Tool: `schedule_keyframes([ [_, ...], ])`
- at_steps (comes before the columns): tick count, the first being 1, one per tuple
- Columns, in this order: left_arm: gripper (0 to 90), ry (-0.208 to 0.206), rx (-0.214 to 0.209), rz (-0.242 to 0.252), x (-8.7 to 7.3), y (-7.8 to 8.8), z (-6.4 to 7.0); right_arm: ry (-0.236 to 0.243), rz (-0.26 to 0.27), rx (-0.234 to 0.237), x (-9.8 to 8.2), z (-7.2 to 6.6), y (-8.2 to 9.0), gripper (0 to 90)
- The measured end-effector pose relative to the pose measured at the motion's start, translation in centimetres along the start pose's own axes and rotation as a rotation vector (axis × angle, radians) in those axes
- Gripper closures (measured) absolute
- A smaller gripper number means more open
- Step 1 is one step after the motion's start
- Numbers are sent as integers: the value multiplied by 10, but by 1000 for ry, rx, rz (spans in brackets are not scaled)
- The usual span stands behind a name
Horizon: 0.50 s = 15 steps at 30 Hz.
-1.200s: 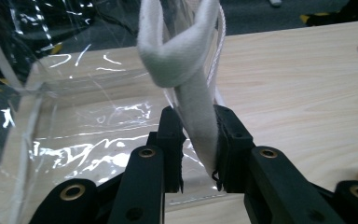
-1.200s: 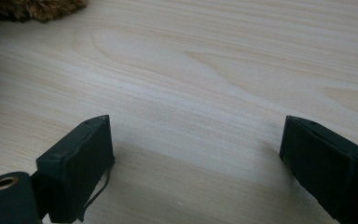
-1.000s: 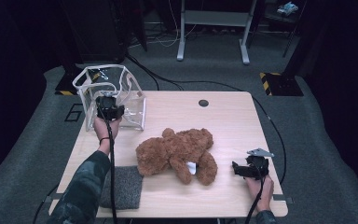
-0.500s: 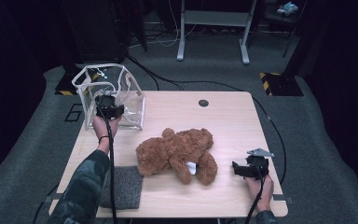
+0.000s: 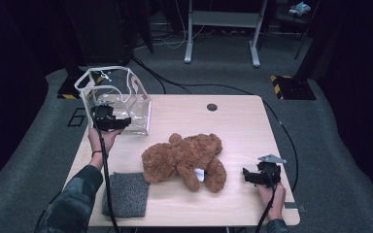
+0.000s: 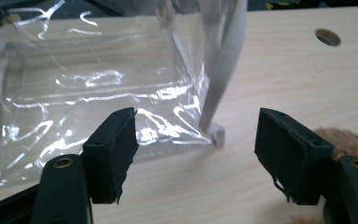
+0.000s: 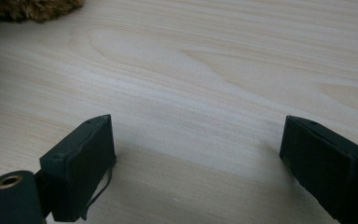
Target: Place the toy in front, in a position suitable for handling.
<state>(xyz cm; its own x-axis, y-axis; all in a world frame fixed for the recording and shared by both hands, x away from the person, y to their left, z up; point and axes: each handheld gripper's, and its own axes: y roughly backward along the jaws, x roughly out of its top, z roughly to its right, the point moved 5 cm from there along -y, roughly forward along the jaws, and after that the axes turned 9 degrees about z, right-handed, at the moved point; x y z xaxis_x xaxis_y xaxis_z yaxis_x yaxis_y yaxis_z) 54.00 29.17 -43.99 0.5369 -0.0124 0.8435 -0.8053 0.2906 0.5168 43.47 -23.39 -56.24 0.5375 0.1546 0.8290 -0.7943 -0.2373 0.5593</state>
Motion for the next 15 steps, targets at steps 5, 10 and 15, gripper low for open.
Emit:
schedule_keyframes([
  [5,195,21,-52,-21,-14,10,3,3,-10,7,0,0,0,83],
  [10,147,11,-80,-16,-21,22,8,7,-21,3,0,0,-1,59],
  [15,110,0,-110,-1,-32,36,18,-5,-25,-5,-1,-2,2,52],
])
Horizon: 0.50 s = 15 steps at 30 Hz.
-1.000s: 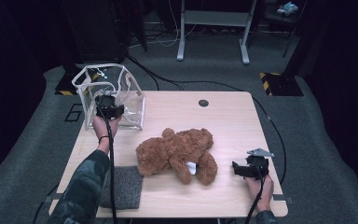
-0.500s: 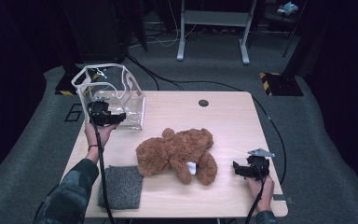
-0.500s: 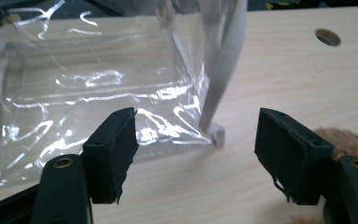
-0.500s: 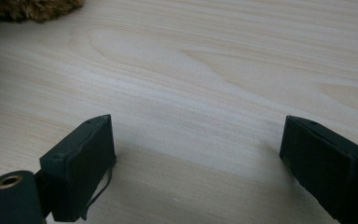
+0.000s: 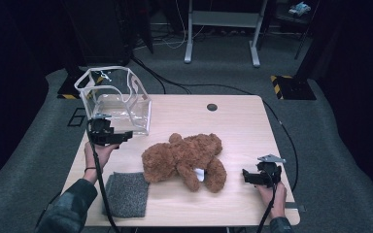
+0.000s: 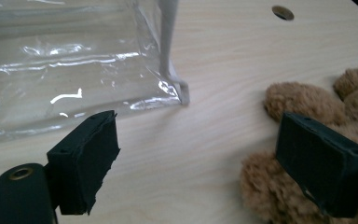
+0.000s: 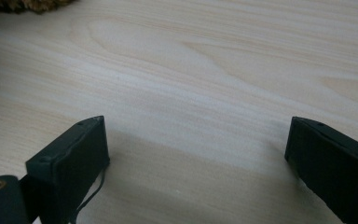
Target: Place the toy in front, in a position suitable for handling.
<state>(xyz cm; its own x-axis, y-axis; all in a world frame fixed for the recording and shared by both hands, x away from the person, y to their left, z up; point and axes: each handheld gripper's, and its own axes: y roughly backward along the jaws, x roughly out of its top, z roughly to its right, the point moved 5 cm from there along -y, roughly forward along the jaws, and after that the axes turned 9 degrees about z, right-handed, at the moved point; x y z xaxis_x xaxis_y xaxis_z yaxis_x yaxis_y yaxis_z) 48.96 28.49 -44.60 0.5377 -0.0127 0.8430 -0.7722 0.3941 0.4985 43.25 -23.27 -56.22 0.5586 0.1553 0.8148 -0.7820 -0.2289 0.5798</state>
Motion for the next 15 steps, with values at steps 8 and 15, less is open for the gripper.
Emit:
schedule_keyframes([
  [8,100,18,-27,-27,-21,4,7,-58,-63,27,2,-1,9,70],
  [15,103,22,-60,-16,-23,11,22,-73,6,108,36,-20,29,106],
])
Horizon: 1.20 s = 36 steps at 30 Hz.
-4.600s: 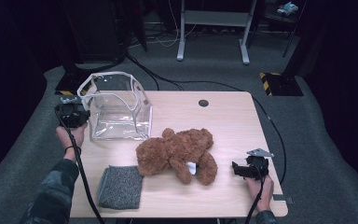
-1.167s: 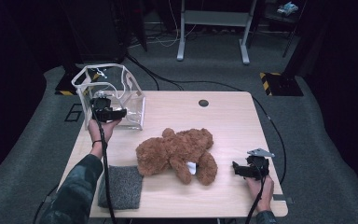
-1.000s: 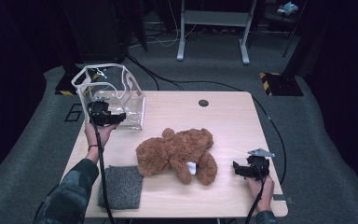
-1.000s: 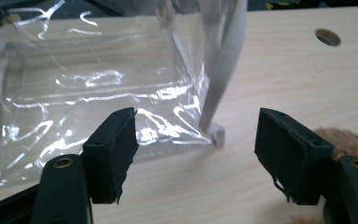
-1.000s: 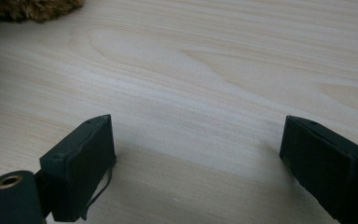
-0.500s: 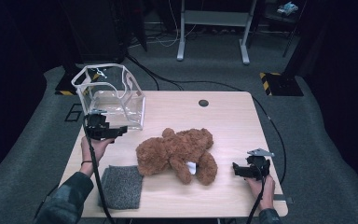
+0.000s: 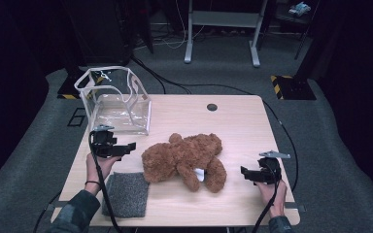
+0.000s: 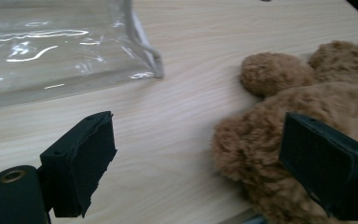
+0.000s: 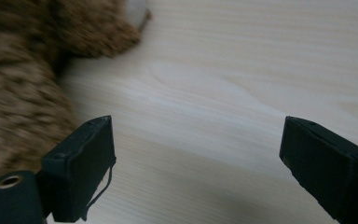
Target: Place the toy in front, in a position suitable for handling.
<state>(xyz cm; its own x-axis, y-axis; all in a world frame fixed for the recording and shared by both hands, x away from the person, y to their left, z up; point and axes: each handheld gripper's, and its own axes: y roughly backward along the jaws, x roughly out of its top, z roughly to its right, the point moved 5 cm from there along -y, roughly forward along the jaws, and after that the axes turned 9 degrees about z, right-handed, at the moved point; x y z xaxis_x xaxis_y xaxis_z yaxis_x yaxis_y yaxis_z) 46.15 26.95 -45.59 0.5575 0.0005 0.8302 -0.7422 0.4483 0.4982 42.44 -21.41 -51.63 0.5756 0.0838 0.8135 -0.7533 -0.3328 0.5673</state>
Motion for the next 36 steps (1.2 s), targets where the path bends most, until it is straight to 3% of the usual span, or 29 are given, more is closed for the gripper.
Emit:
schedule_keyframes([
  [2,99,-25,-8,2,0,1,7,2,17,37,13,-11,3,112],
  [3,96,-5,-17,9,0,1,11,10,18,42,19,-18,4,113],
  [6,94,-9,-39,10,0,0,22,24,36,84,38,-35,4,125],
  [10,87,-34,-77,4,0,-1,37,37,51,116,59,-57,0,141],
  [11,88,-62,-88,-15,0,-4,40,41,65,134,65,-63,-2,144],
  [16,91,-74,-130,-32,-4,-13,59,107,86,159,93,-96,-8,182],
  [18,104,-98,-126,-40,-6,-16,64,97,91,177,99,-104,-14,201],
  [20,131,-92,-147,-49,-8,-17,68,116,84,178,101,-114,-20,221],
  [22,152,-120,-127,-52,-10,-21,71,136,64,180,103,-121,-29,235],
  [24,185,-116,-133,-71,-15,-27,72,125,56,188,104,-126,-37,253],
  [25,192,-120,-137,-70,-16,-28,73,142,48,188,105,-127,-41,266],
  [27,218,-109,-159,-62,-19,-29,74,141,39,190,104,-128,-47,315],
  [29,352,-85,-182,-51,-21,-33,73,125,28,191,101,-127,-51,438],
  [31,428,-89,-180,-49,-23,-34,74,93,11,203,95,-126,-56,540],
  [36,590,-84,-188,-29,-26,-36,74,90,13,211,84,-122,-62,781],
])
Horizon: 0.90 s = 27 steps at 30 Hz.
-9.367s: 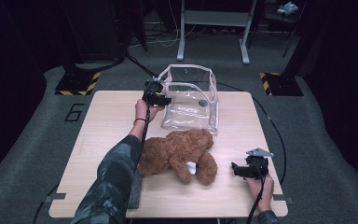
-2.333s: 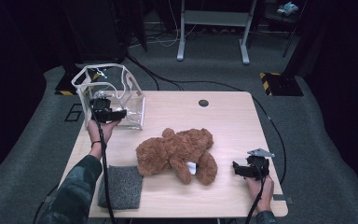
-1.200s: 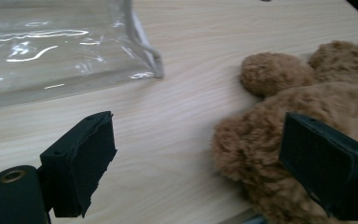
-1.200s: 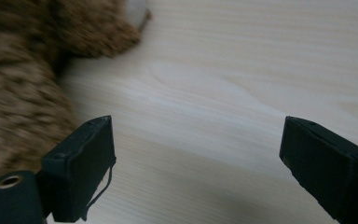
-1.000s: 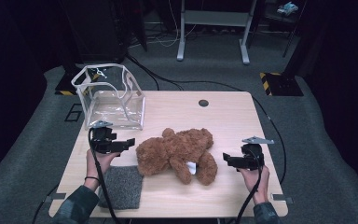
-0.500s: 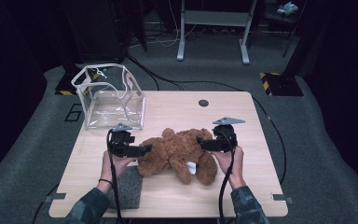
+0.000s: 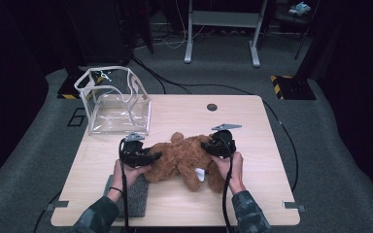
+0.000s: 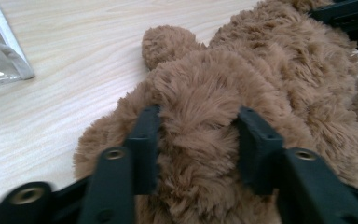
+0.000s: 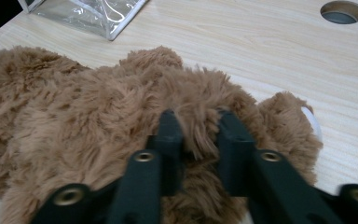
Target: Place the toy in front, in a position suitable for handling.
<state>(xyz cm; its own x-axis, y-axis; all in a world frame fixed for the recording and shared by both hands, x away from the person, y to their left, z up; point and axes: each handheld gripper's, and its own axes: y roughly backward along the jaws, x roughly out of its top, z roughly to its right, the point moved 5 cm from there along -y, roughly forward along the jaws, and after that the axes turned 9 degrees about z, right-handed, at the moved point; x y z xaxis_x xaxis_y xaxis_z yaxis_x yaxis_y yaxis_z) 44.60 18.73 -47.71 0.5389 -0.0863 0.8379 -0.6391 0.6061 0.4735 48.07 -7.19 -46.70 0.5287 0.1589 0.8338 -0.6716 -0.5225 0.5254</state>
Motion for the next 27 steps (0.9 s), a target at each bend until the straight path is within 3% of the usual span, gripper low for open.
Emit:
schedule_keyframes([
  [2,659,0,-13,7,-1,1,-2,-16,7,9,-1,0,1,829],
  [4,709,13,-19,15,-2,2,-4,8,17,2,-1,-1,2,849],
  [7,768,-6,-21,33,-1,4,-3,6,37,-7,0,-3,4,860],
  [12,799,-29,-13,44,1,6,0,15,57,-13,2,-4,9,864],
  [14,722,-22,-4,51,3,7,0,20,52,-16,2,-4,10,864],
  [15,646,-12,2,48,4,9,0,20,50,-17,1,-4,10,864],
  [17,407,-9,33,50,7,11,0,9,50,-19,1,-4,10,863],
  [19,278,-4,46,44,8,10,0,15,51,-16,0,-3,10,863],
  [25,181,11,44,43,9,3,7,18,50,-19,-2,-2,11,863],
  [27,175,-8,31,33,10,2,12,17,42,-21,-3,-3,11,863],
])
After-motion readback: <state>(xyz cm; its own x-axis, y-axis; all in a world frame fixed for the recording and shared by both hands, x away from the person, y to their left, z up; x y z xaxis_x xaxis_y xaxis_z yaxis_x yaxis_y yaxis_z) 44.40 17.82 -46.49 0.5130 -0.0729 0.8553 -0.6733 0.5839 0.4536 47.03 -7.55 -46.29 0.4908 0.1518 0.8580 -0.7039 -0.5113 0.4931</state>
